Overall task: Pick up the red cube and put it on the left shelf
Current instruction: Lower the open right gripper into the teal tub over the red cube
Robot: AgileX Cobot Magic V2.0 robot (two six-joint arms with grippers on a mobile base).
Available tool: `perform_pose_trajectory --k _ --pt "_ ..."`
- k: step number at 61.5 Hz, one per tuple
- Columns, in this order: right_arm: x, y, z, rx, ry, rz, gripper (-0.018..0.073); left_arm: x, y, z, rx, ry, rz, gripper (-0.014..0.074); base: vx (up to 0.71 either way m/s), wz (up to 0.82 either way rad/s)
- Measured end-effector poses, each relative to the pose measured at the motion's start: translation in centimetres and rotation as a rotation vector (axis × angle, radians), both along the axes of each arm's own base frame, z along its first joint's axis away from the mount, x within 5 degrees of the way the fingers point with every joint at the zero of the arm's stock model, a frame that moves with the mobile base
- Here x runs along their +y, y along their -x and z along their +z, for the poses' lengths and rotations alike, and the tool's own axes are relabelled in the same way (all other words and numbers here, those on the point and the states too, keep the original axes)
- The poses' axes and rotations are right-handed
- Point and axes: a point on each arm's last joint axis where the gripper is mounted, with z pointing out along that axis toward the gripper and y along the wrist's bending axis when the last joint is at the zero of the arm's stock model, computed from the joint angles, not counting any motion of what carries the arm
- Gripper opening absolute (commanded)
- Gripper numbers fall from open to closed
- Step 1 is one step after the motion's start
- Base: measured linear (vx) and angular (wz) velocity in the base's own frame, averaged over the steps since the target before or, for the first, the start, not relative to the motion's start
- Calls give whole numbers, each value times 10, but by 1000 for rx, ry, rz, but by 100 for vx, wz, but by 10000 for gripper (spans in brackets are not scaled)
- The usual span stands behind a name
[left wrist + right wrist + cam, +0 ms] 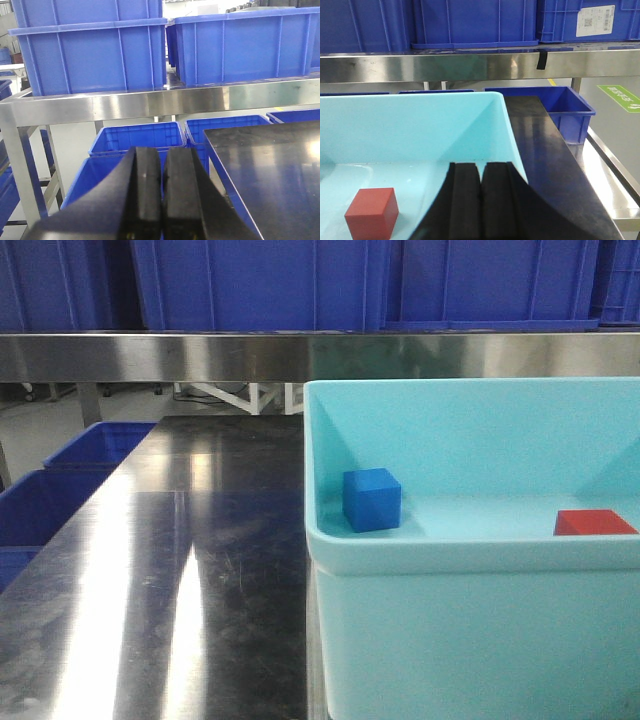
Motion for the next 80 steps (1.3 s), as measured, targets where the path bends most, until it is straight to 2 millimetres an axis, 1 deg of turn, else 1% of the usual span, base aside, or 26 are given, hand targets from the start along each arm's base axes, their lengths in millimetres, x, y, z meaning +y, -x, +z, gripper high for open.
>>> perform_pose_trajectory --k 80 --pt "0 0 1 -8 0 1 57 0 0 0 0 0 0 106 0 0"
